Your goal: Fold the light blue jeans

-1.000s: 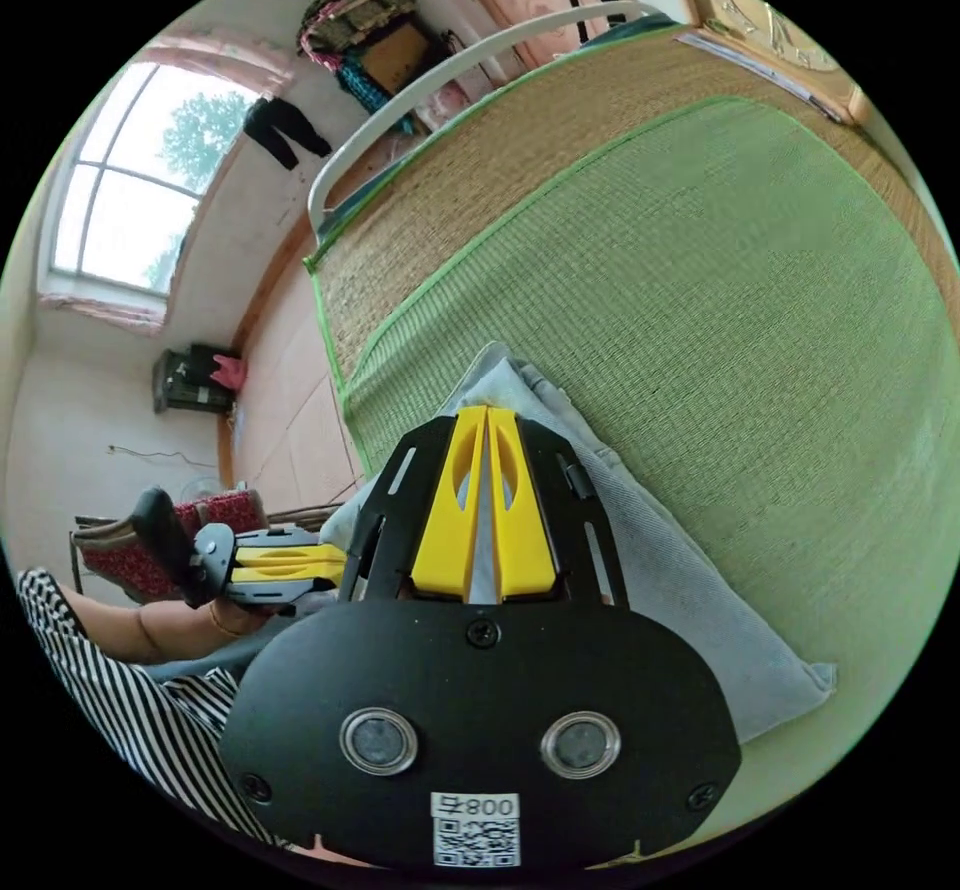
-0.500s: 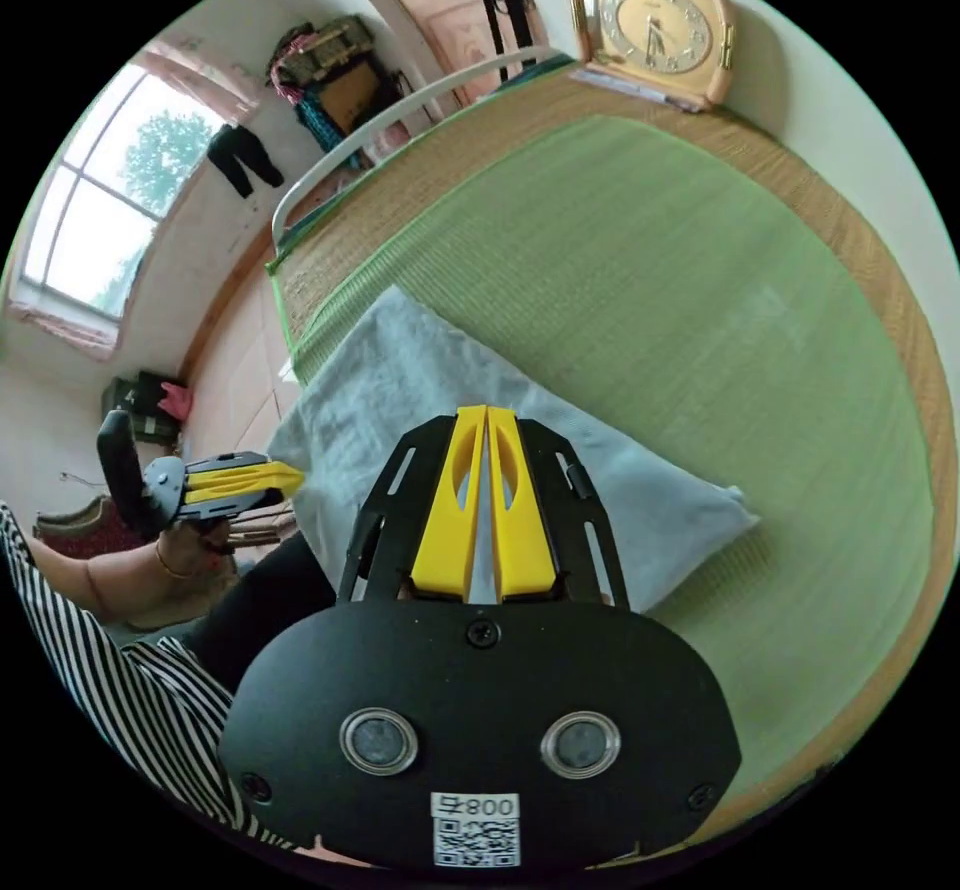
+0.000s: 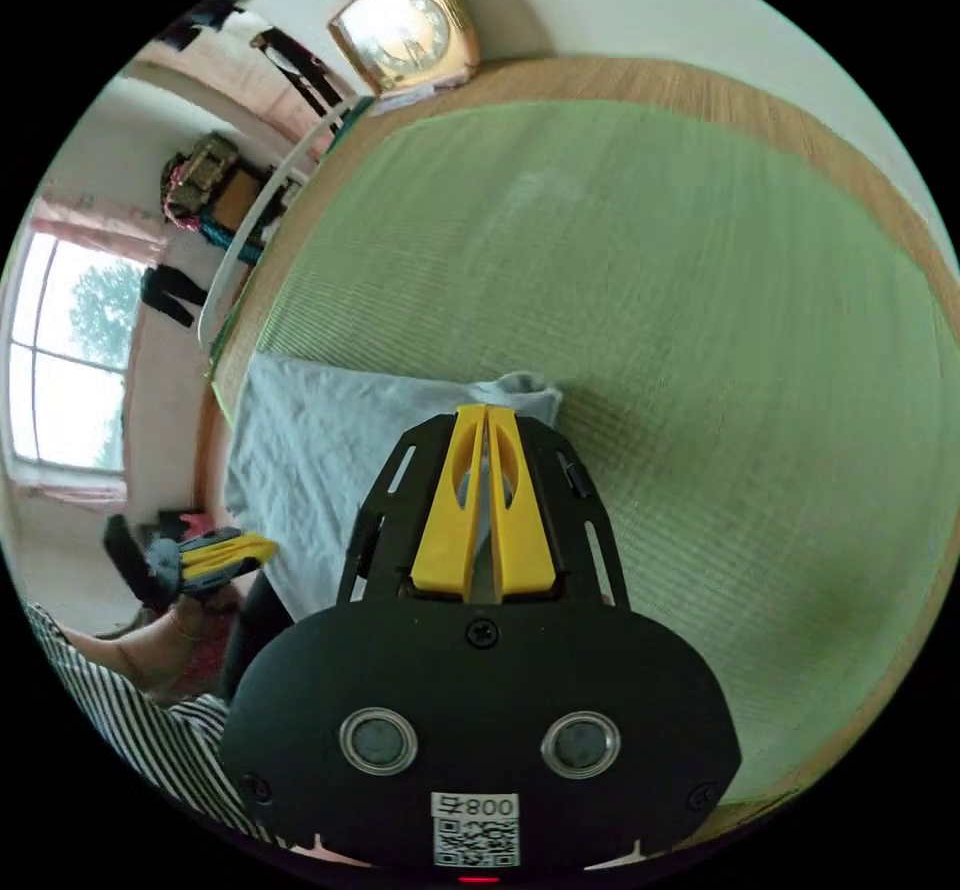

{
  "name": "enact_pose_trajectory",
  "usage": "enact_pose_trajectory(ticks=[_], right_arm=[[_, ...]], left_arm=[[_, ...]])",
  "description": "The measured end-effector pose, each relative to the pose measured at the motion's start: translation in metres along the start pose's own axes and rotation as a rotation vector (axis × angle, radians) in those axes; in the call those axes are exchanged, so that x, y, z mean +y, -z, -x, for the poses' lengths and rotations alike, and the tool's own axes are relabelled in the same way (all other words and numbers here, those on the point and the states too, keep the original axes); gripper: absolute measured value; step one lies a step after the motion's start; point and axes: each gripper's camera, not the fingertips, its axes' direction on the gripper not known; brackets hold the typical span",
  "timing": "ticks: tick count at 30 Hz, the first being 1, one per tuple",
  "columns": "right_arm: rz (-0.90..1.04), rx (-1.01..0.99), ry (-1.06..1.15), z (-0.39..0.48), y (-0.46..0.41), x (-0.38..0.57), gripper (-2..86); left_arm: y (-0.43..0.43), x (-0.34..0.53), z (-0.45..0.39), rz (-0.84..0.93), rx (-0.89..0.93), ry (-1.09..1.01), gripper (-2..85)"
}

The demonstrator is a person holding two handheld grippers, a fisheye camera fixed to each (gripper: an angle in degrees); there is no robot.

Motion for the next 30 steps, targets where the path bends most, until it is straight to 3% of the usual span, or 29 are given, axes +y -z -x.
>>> enact_pose_trajectory(ticks=[6,8,11,17,19,23,30], right_arm=[[0.003,-0.153,0.142,0.002,0.032,0.067,0.1],[0.133,-0.235,0.200,0.005,0.016,0.112,0.1],[0.282,-0.168,0.230,0.003,-0.020,0.153,0.2],[0.208,-0.199,0.172,-0.027,-0.004,0.174,0.2],[0.254,-0.158,0.173,-0.036,-0.012,0.183,0.2],[0.226,-0.268,0.085,-0.068,-0.007,0.194,0.3],[0.171,-0.421,-0.089,-0.130,0.004,0.233,1.0]], left_arm=[[0.009,-0.007,-0.040,-0.057,0.064,-0.102,0.1],[-0.003,-0.013,-0.048,-0.035,0.078,-0.114,0.1],[-0.028,-0.028,-0.049,0.062,0.083,-0.095,0.2],[-0.024,-0.036,-0.069,0.036,0.141,-0.148,0.2],[-0.034,-0.038,-0.080,0.063,0.146,-0.179,0.2],[-0.060,-0.047,-0.088,0.149,0.132,-0.152,0.3],[-0.089,-0.040,-0.085,0.215,0.373,-0.120,2.2]])
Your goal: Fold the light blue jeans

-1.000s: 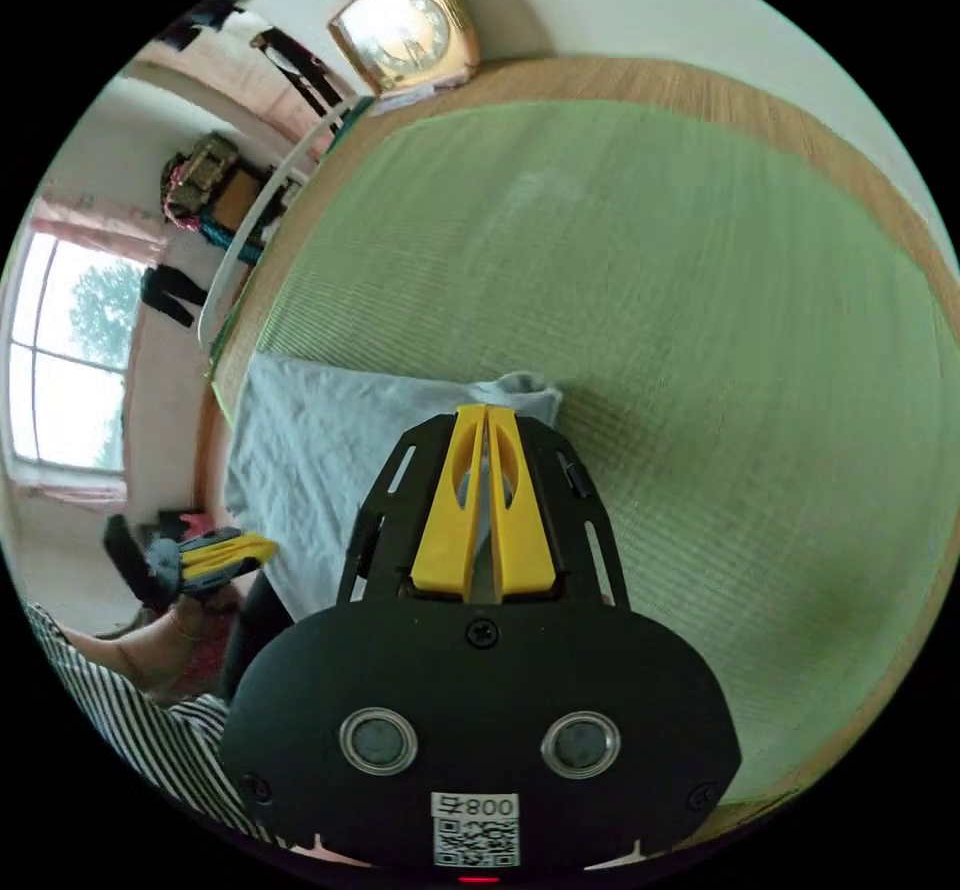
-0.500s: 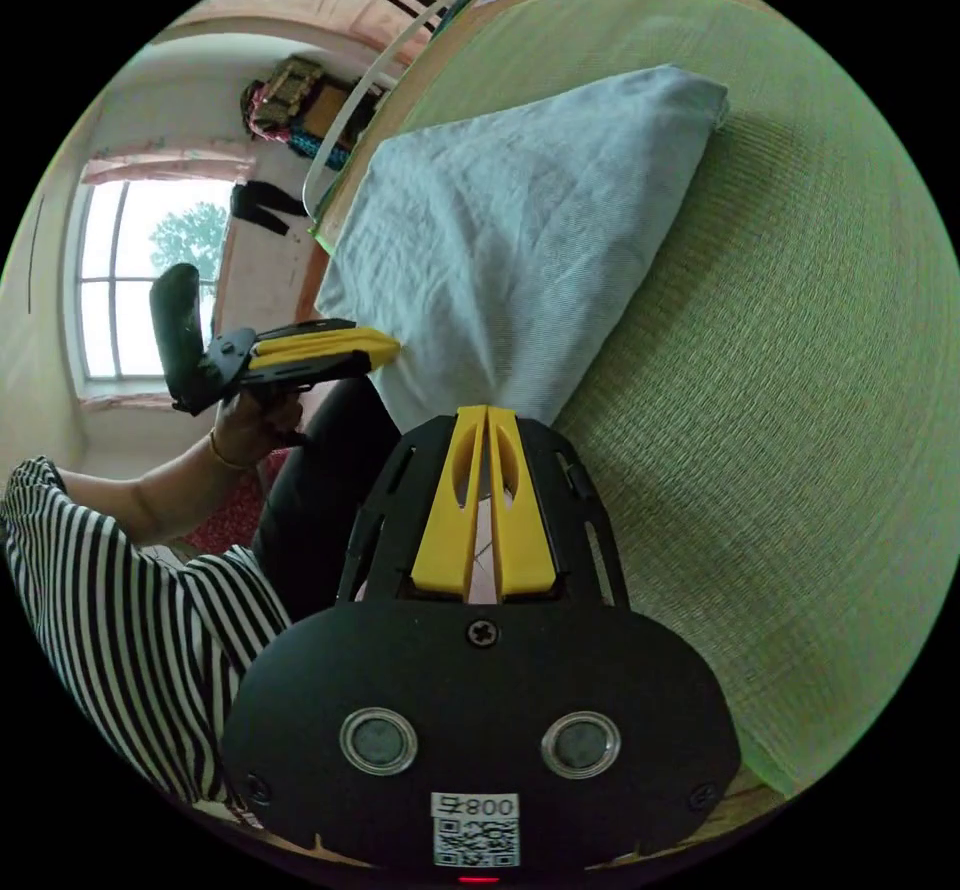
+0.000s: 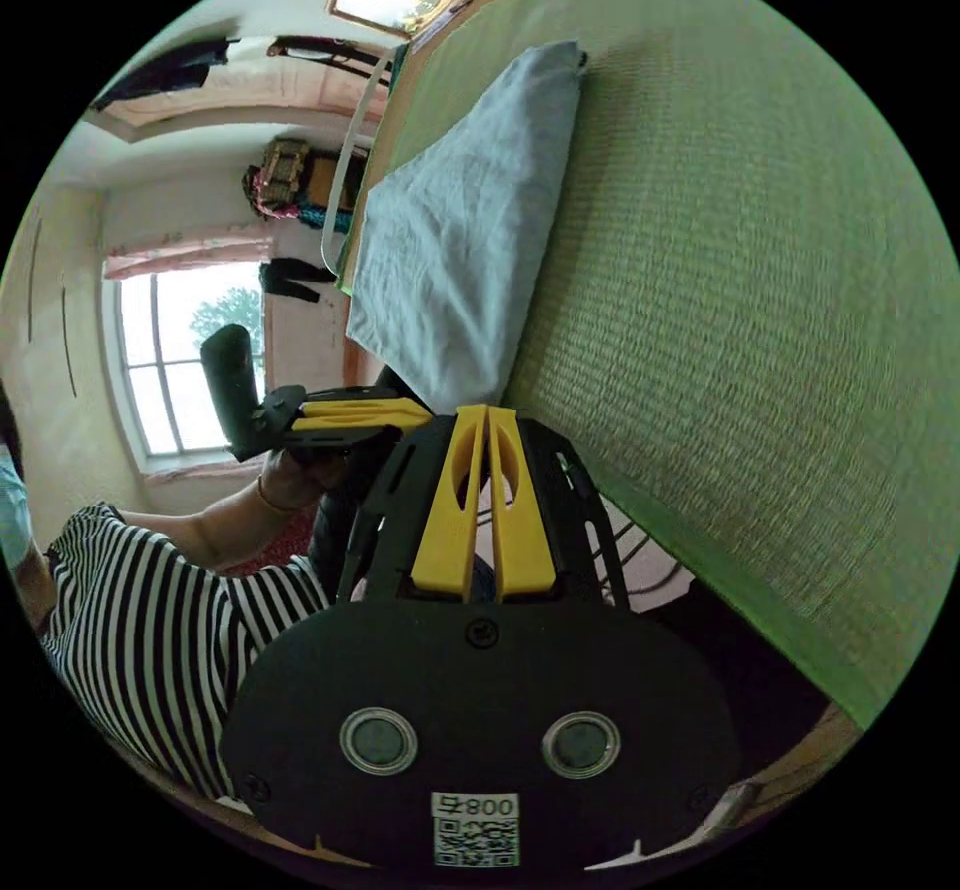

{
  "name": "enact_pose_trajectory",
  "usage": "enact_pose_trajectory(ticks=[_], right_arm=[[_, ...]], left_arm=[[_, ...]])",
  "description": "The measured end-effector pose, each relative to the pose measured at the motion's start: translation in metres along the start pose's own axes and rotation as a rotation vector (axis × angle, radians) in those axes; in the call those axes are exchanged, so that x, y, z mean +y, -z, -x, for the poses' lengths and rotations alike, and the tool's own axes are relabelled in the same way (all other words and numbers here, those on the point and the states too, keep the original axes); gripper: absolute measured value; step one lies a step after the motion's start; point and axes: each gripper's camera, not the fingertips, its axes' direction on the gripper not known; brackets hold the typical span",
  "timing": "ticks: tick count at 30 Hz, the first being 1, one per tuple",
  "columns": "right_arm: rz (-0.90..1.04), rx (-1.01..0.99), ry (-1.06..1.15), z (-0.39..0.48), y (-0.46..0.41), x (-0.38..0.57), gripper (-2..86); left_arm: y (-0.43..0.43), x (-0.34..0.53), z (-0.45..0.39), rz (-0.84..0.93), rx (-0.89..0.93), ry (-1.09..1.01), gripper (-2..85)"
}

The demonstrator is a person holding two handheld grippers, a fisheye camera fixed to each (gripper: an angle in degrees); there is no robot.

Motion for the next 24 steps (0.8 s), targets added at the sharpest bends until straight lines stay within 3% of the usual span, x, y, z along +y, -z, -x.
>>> enact_pose_trajectory(ticks=[5,24], right_arm=[[-0.027,-0.155,-0.105,-0.040,0.006,0.014,4.9],[-0.075,-0.542,-0.252,-0.108,0.001,0.033,9.9]], left_arm=[[-0.021,-0.004,0.028,-0.017,0.164,0.118,5.4],[-0.006,0.048,0.083,-0.148,0.175,0.067,0.7]])
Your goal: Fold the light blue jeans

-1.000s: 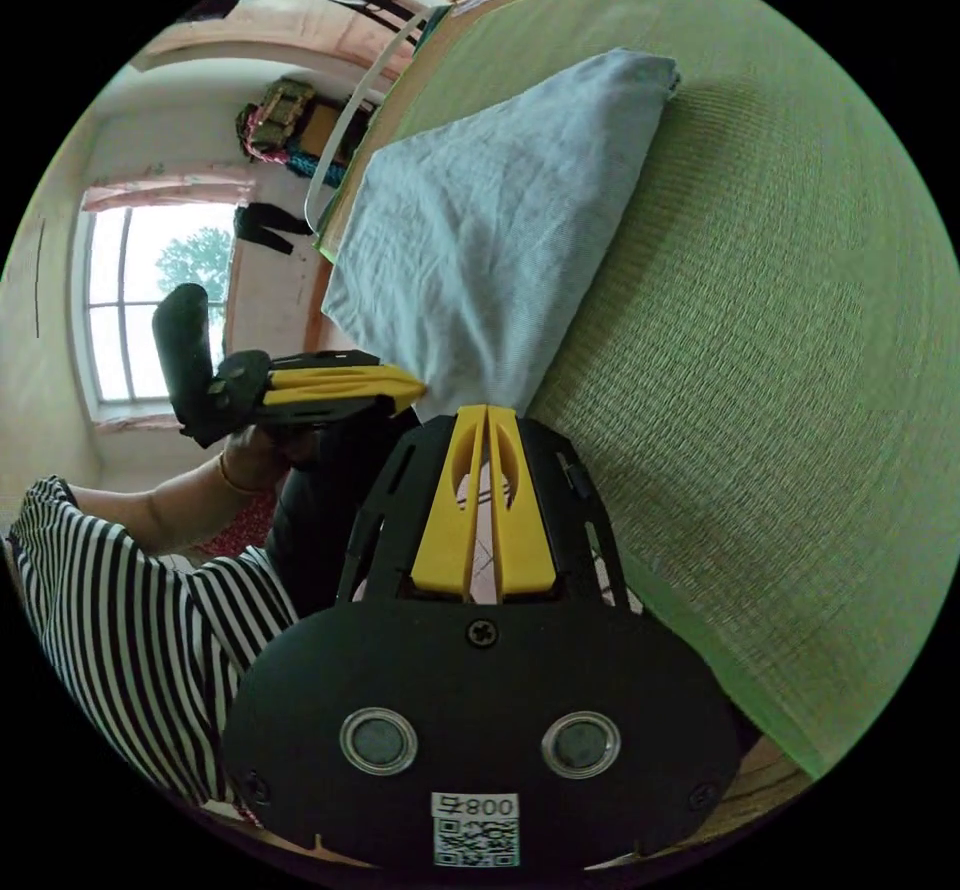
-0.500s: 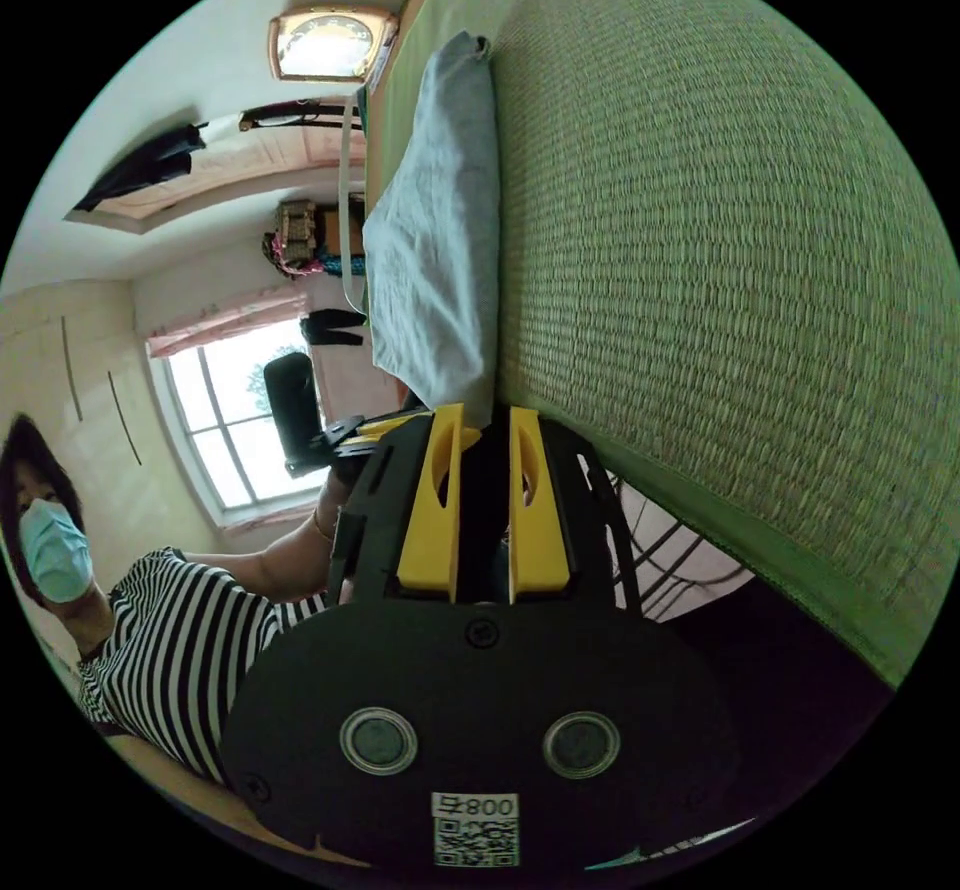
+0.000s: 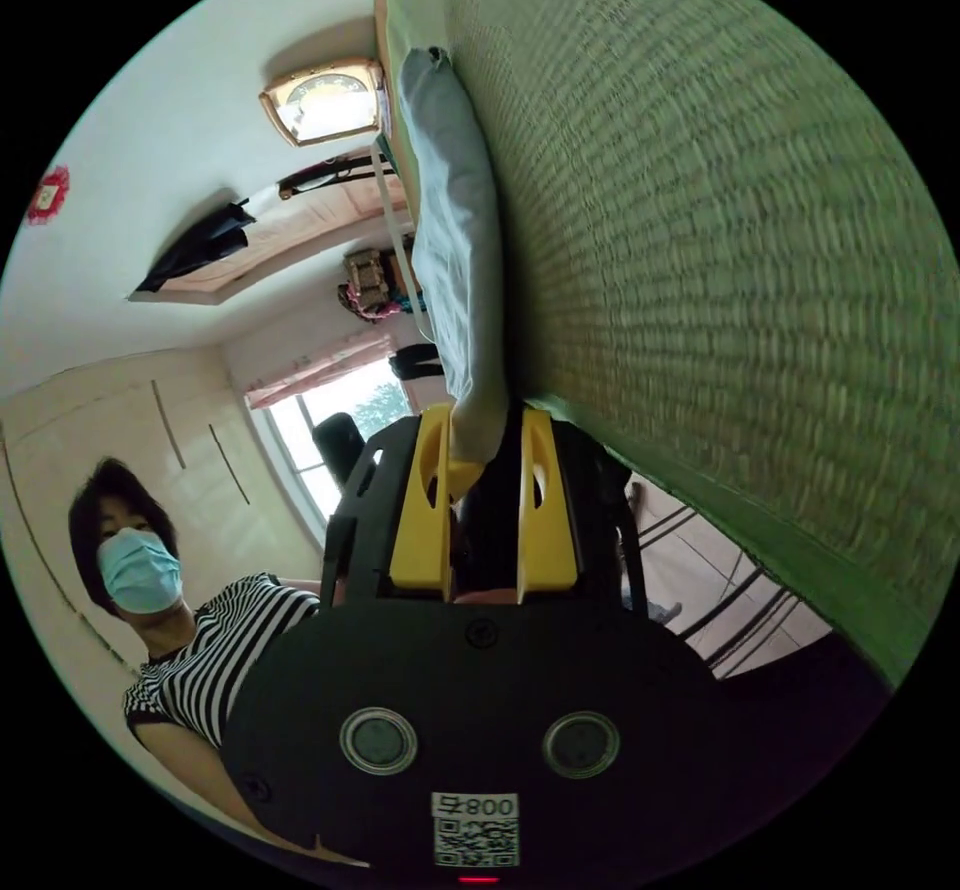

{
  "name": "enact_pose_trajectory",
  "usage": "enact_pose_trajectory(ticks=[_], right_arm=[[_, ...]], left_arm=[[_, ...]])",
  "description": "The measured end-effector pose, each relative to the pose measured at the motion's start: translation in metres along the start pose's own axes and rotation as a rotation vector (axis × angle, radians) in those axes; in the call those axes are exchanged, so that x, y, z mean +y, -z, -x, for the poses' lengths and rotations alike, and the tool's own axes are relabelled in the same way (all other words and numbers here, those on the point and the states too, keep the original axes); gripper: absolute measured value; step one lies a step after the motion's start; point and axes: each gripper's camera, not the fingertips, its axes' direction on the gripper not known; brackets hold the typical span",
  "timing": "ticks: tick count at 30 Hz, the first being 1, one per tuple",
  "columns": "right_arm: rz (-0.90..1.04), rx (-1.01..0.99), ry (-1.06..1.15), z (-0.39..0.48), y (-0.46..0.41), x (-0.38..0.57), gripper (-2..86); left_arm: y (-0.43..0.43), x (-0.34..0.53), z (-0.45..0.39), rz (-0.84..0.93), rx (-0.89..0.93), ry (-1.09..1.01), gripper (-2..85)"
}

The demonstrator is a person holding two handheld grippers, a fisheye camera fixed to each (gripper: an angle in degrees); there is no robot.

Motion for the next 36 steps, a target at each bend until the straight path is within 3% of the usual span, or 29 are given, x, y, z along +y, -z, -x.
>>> enact_pose_trajectory(ticks=[7,13,18,24,36], right_arm=[[-0.007,0.017,0.034,0.007,-0.001,0.005,6.5],[0.008,0.009,0.104,0.038,0.000,0.013,5.0],[0.019,-0.009,0.152,0.066,-0.003,0.016,4.6],[0.031,0.007,0.206,0.105,-0.008,0.016,4.3],[0.053,0.053,0.254,0.136,-0.007,0.030,3.8]], left_arm=[[0.017,0.025,0.029,-0.031,0.023,0.015,0.6],[0.076,0.077,0.089,-0.217,0.050,0.162,1.4],[0.121,0.144,0.174,-0.502,0.233,0.420,4.2],[0.115,0.203,0.251,-0.762,0.493,0.690,8.8],[0.086,0.190,0.291,-0.907,0.708,0.762,15.0]])
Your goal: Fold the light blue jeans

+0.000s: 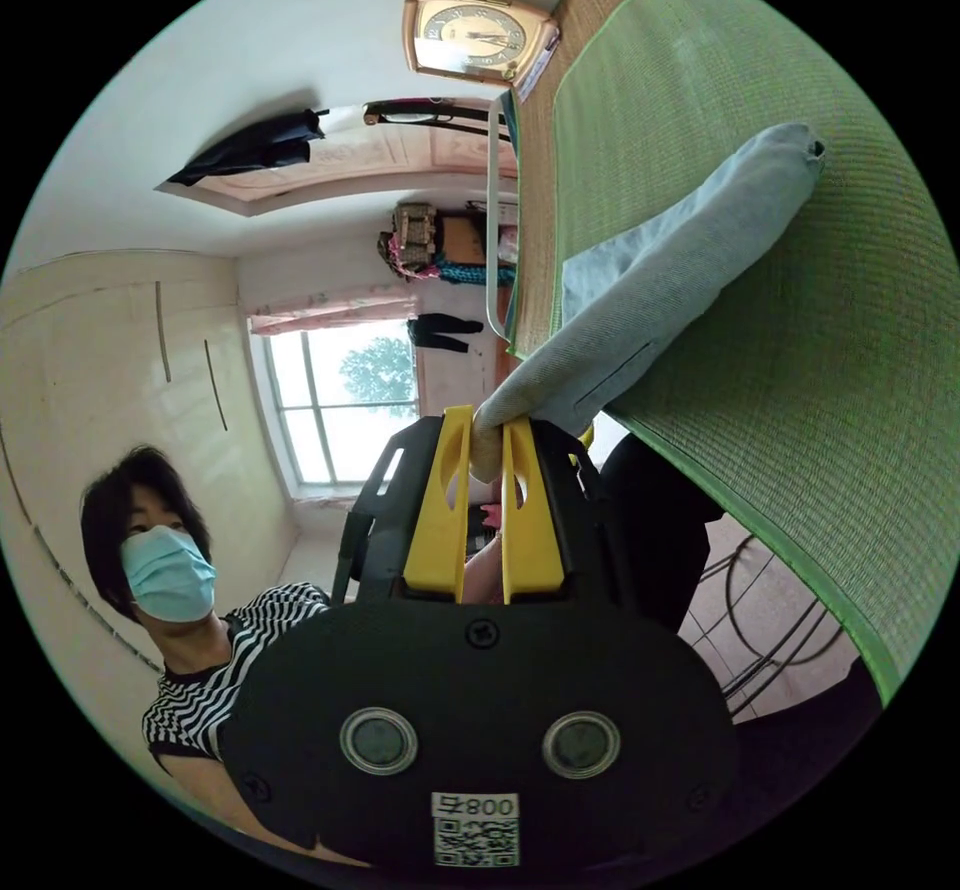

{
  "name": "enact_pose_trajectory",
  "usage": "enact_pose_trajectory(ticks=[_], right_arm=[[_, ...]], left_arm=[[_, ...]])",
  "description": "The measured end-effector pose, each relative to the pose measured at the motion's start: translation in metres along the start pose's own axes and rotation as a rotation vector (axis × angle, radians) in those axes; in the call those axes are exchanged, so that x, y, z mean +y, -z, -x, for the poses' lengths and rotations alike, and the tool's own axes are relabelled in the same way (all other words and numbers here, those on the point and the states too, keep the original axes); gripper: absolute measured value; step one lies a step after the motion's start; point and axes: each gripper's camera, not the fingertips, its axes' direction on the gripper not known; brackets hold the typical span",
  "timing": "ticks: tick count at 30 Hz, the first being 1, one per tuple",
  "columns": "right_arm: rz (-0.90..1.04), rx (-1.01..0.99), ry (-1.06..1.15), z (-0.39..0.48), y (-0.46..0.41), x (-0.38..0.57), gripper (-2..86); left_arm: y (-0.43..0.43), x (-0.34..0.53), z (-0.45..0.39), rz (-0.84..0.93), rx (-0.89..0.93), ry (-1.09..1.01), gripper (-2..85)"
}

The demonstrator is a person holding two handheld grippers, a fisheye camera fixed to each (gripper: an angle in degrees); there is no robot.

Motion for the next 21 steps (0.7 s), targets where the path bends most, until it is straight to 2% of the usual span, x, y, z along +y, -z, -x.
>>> enact_pose_trajectory(ticks=[7,12,15,21], right_arm=[[-0.017,-0.010,-0.023,-0.005,0.015,0.023,3.6],[-0.013,-0.007,-0.027,-0.009,0.028,0.042,3.5],[-0.018,0.007,-0.037,-0.015,0.042,0.056,3.4],[-0.059,-0.068,-0.031,-0.023,0.084,0.094,2.8]], left_arm=[[-0.031,0.006,0.010,-0.028,0.055,0.048,15.4],[-0.070,0.012,0.013,-0.047,0.051,0.090,12.0],[-0.094,0.023,-0.008,-0.033,-0.047,0.020,9.4],[-0.156,0.052,-0.071,0.016,-0.094,-0.134,7.8]])
